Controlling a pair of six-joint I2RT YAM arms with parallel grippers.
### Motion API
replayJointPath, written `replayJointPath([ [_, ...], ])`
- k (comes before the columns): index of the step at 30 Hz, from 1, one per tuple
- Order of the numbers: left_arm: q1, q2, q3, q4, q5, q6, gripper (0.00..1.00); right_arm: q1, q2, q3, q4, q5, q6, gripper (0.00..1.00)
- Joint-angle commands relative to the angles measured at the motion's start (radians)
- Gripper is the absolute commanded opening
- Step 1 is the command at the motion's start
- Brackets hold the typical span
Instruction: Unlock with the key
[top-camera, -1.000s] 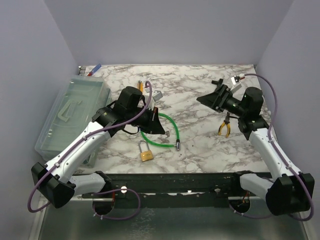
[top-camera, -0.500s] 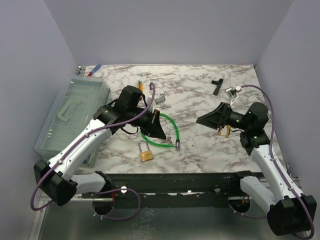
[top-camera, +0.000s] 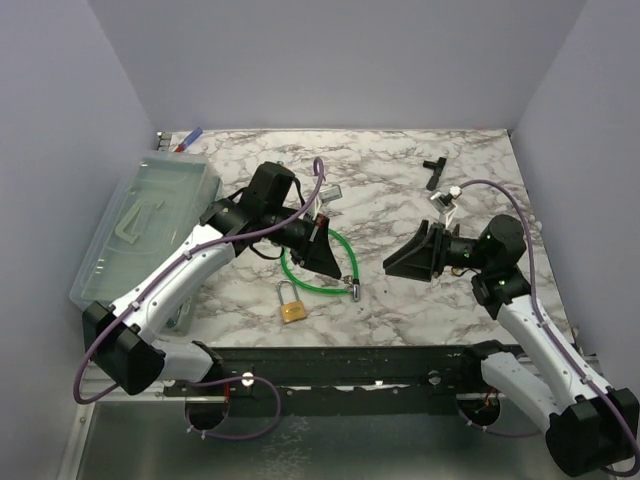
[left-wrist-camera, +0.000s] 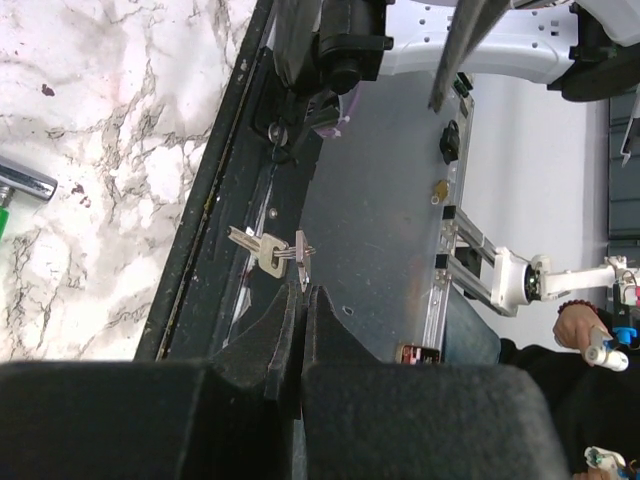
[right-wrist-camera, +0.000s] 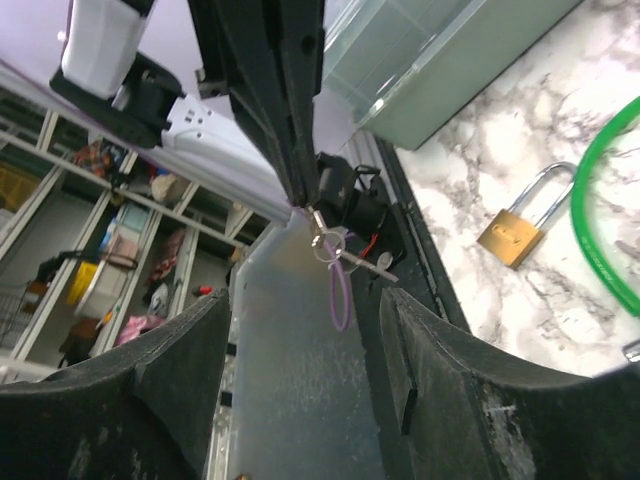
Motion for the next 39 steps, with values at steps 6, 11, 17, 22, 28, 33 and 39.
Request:
replayJointPath([
  [6, 0.002, 0.042, 0.032, 0.004, 0.065, 0.039, 0.0, 0.084, 0.019, -0.018, 0.023, -0.003, -0.041, 0.6],
  [11, 0.001, 0.056, 0.051, 0.004, 0.076, 0.042, 0.0, 0.123, 0.041, -0.019, 0.043, -0.006, -0.041, 0.54],
  [17, 0.001, 0.063, 0.065, 0.004, 0.073, 0.044, 0.0, 0.166, 0.04, -0.035, 0.049, 0.043, -0.046, 0.51],
  [22, 0.002, 0.068, 0.067, 0.003, 0.093, 0.042, 0.0, 0.233, 0.079, -0.029, 0.084, 0.108, -0.05, 0.5],
  [28, 0.002, 0.057, 0.057, 0.005, 0.102, 0.042, 0.0, 0.243, 0.115, -0.007, 0.099, 0.185, -0.05, 0.47],
  [33, 0.0, 0.056, 0.046, 0.005, 0.101, 0.042, 0.0, 0.245, 0.171, 0.015, 0.119, 0.182, -0.043, 0.43],
  [39, 0.0, 0.06, 0.05, 0.004, 0.094, 0.044, 0.0, 0.252, 0.208, 0.038, 0.157, 0.159, -0.025, 0.42],
])
